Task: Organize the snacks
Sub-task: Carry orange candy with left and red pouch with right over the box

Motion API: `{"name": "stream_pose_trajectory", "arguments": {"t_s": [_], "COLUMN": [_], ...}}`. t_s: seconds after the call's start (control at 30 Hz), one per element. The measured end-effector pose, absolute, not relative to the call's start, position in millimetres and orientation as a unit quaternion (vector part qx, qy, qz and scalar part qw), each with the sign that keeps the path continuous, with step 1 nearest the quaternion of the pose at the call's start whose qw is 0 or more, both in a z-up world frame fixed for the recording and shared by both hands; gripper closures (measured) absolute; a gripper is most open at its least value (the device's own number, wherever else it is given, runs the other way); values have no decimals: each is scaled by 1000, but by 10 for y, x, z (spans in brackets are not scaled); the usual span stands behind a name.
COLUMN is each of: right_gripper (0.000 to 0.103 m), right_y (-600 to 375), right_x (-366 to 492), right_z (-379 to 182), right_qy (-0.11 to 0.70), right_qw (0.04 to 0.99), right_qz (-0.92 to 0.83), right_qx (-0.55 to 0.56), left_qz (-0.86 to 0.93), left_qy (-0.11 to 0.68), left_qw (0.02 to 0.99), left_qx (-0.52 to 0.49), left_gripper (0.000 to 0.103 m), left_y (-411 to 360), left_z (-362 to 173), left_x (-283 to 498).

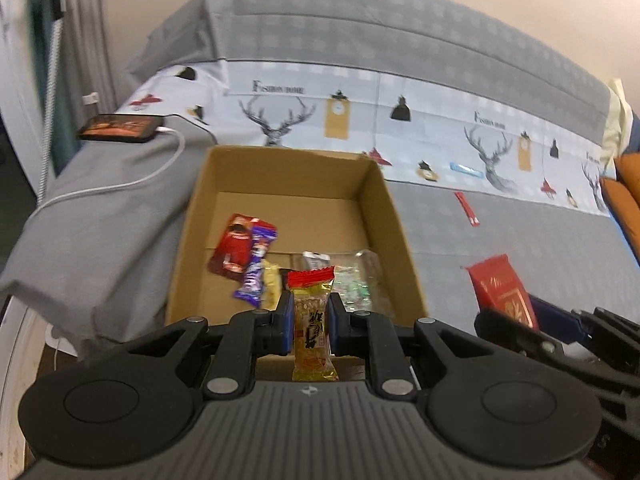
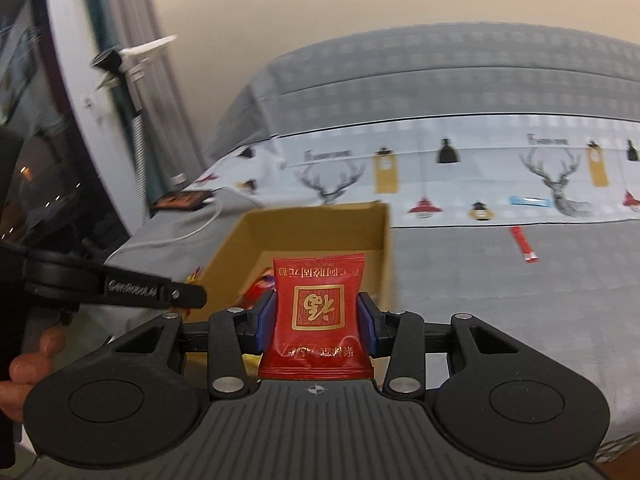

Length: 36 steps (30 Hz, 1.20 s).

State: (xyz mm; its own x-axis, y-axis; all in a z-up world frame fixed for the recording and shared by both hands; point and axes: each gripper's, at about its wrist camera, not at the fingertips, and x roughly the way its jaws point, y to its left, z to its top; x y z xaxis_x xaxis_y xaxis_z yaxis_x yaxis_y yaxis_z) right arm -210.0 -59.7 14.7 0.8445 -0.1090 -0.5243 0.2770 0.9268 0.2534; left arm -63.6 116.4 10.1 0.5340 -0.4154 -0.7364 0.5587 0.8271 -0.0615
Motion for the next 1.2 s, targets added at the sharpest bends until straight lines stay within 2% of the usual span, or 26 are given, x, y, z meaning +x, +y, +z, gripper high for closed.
{"name": "stream_pose_trajectory", "arguments": {"t_s": [0.47,1.2], "right_gripper": [58,58], "right_y": [-108,-110], "right_x": [-2195,-2111], "right_z": [337,324], "right_qy": [258,269], "right_qw": [955,952], "right_qz": [-86,-86], "right_qx": [117,116], "left_qz": [-271,-267], "left_qy": [377,385], "left_qw": [884,882], "left_qx": [58,59], "left_gripper": [85,85], "left_y": [1625,1548], "left_z": [212,173], "left_x": [-748,-647]}}
